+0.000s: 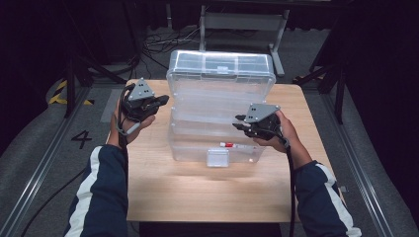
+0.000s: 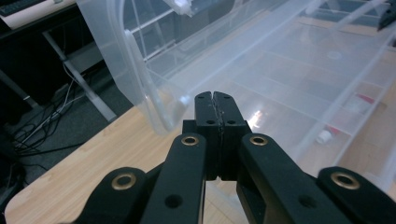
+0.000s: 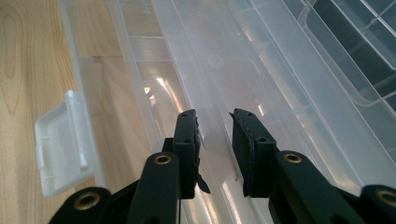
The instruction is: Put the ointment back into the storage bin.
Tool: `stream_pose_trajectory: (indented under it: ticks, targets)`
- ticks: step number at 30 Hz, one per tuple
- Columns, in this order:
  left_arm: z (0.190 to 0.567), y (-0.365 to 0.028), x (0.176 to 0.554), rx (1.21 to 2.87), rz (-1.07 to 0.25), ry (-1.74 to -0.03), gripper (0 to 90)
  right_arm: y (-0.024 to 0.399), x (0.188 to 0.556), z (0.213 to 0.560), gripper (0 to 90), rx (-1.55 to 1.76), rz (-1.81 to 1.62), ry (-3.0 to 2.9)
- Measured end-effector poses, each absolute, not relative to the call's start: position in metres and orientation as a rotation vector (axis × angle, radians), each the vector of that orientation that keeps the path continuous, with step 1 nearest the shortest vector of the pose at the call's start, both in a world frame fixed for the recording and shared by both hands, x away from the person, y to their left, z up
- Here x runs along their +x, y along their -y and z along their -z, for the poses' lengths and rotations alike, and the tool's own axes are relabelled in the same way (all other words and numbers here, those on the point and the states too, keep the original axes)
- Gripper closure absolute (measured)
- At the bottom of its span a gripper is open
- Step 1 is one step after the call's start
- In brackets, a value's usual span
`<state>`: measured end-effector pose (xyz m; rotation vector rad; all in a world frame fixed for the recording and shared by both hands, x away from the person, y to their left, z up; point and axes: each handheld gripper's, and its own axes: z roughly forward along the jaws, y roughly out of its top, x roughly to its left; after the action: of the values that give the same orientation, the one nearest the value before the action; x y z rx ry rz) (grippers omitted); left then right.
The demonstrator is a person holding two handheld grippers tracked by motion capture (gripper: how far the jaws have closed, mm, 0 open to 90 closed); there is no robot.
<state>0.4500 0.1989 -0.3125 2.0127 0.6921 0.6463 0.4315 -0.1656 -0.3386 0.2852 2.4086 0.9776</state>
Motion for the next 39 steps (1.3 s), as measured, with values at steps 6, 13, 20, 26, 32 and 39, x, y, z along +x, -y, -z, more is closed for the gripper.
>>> stream_pose_trajectory:
  ticks: [6, 13, 20, 26, 32, 39]
  targets:
    - [0.306, -0.196, 0.458, 1.966, -0.626, -0.695, 90.0, 0.167, 0.430, 0.339, 72.2, 0.283, -0.977, -2.409]
    - [0.310, -0.193, 0.461, 1.938, -0.590, -0.706, 90.0, 0.168, 0.428, 0.341, 72.2, 0.284, -0.978, -2.414]
    - [0.312, -0.192, 0.462, 1.928, -0.582, -0.703, 90.0, 0.169, 0.424, 0.342, 73.0, 0.279, -0.958, -2.435]
    - [0.313, -0.190, 0.459, 1.938, -0.576, -0.686, 90.0, 0.172, 0.419, 0.342, 75.2, 0.283, -0.957, -2.452]
    - [0.315, -0.191, 0.458, 1.931, -0.563, -0.684, 90.0, 0.180, 0.416, 0.340, 76.7, 0.298, -0.952, -2.445]
    - [0.314, -0.191, 0.457, 1.939, -0.571, -0.675, 90.0, 0.189, 0.412, 0.339, 78.8, 0.311, -0.958, -2.426]
